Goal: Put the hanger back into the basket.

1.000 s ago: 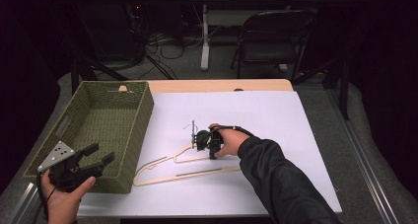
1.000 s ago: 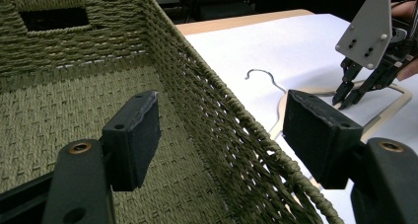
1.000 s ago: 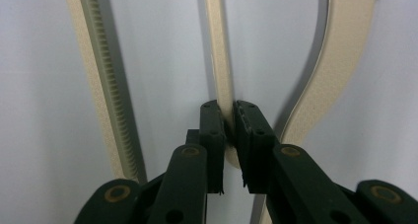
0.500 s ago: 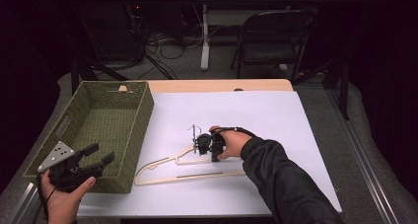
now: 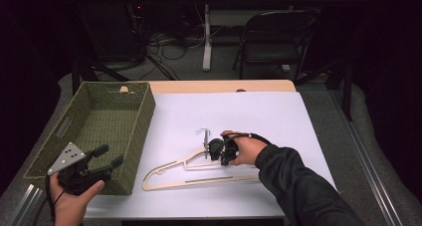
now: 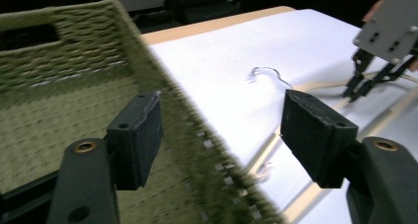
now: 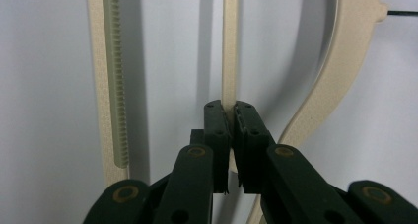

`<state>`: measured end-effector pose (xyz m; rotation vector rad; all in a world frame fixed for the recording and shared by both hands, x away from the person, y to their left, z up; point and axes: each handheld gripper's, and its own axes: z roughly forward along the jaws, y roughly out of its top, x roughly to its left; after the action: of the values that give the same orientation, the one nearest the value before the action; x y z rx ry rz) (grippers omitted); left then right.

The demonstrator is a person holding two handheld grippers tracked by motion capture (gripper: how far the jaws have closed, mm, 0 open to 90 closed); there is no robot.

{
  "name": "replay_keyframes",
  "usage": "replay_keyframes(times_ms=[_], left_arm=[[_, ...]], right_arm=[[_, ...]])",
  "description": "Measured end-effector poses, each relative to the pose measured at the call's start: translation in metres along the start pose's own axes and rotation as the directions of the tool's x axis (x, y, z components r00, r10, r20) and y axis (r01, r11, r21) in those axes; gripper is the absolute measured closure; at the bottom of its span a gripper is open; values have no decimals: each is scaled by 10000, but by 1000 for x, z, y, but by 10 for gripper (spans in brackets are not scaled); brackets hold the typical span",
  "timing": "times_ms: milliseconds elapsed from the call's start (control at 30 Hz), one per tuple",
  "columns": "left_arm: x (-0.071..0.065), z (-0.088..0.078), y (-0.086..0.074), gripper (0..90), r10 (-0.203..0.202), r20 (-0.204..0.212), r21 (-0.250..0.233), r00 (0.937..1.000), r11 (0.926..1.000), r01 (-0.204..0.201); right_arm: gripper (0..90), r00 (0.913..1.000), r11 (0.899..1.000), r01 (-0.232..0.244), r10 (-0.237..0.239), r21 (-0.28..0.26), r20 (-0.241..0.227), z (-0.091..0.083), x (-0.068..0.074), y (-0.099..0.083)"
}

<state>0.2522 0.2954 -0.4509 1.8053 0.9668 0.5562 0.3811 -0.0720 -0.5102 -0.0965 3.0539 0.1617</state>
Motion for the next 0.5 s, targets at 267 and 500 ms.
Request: replay_keyframes(times_ms=[267,500], left_arm=[[-26,27,11,330,232,964,258,9951,9993,-258],[-54,71,28,319,633,1952,1378,9787,9862,-913]], right_arm=[[854,9912,9989,308,-261,-347,1300,-15,20,-10],[854,9670,9948,774,-588,-661,2478,-30,38,-16]])
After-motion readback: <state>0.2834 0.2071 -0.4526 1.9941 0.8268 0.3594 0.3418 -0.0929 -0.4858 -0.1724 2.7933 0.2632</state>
